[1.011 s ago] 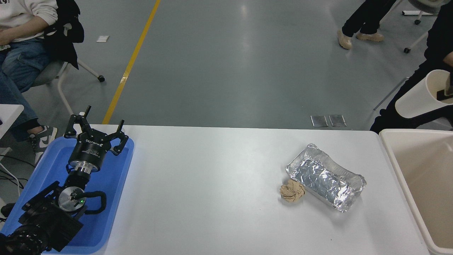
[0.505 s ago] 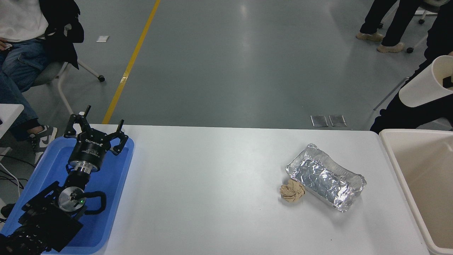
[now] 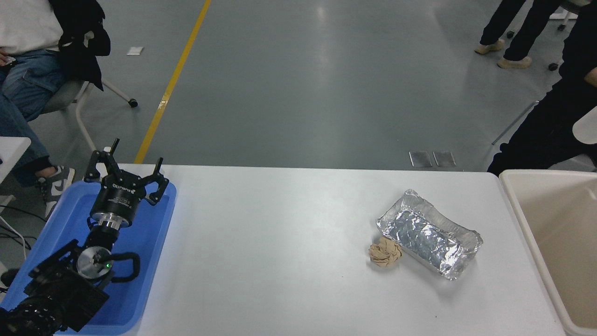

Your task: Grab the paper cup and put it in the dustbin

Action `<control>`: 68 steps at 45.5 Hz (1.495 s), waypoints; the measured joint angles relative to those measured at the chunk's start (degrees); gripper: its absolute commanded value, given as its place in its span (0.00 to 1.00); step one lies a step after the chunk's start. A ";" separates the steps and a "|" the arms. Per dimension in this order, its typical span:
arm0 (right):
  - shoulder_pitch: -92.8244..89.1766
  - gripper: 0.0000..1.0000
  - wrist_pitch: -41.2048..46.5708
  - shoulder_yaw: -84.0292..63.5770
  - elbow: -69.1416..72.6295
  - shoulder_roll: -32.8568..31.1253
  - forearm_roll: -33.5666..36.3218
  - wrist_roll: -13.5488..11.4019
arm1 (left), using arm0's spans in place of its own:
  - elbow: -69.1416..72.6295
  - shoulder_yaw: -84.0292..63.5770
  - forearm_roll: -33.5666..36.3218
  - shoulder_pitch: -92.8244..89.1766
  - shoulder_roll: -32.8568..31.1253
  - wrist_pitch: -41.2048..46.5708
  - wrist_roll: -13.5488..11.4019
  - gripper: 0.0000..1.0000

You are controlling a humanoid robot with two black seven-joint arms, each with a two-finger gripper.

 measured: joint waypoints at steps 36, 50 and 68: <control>-40.86 0.00 -31.72 29.52 -17.26 15.65 11.36 -24.91 | 0.01 0.00 0.00 0.00 0.02 0.02 -0.01 1.00; -44.33 1.00 -35.32 33.38 -17.63 18.21 12.34 -26.02 | 0.02 0.00 0.00 0.00 0.00 0.02 -0.01 1.00; -41.53 1.00 -35.69 34.37 -16.80 18.37 12.93 -26.22 | 0.01 -0.02 0.00 0.00 0.01 0.02 -0.01 1.00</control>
